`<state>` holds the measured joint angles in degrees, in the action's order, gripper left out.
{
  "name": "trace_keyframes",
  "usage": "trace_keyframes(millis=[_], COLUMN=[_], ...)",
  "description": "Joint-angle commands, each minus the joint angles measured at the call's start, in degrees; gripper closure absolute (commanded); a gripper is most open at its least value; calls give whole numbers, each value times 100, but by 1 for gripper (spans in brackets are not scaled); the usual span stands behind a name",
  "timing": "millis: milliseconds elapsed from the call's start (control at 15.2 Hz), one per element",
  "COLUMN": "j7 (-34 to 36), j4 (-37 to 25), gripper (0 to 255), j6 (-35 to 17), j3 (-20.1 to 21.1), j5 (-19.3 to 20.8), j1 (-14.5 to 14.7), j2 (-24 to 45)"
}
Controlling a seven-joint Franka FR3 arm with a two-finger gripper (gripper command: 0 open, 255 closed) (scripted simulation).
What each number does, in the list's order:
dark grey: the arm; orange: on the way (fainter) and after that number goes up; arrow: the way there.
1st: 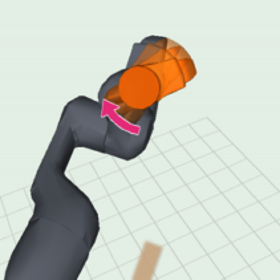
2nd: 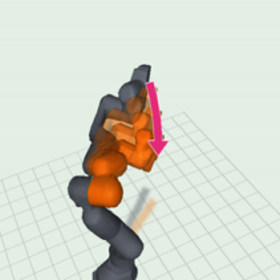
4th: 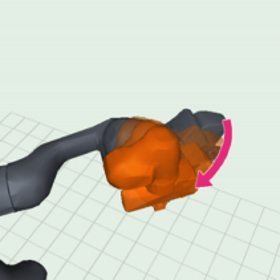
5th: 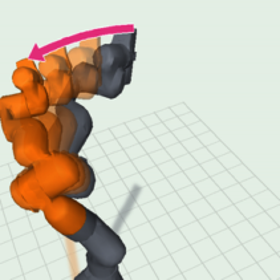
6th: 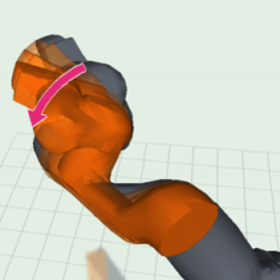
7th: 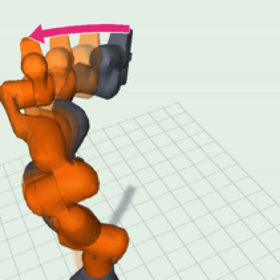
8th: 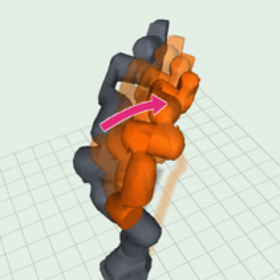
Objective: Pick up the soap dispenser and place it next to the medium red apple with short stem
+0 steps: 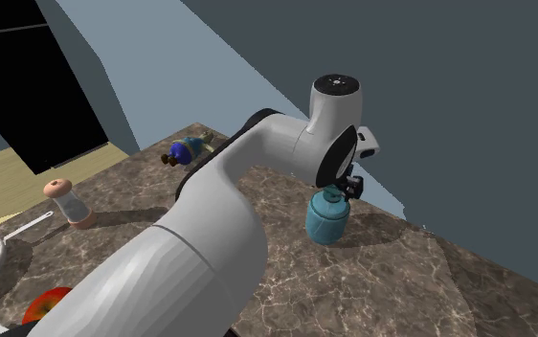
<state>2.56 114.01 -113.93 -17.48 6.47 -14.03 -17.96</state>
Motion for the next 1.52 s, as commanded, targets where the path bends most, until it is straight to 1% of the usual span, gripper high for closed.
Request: trace_keyframes(millis=[0,66,132,726,1452], j7=[0,0,0,0,-61], j4=[1,1,1,1,-1019], gripper=[0,0,255,255,255], j6=[-3,-1,-1,-3,847], j3=[0,0,0,0,15], j5=[0,0,0,0,-77], j1=[0,0,0,0,36], j2=[1,0,0,1,175])
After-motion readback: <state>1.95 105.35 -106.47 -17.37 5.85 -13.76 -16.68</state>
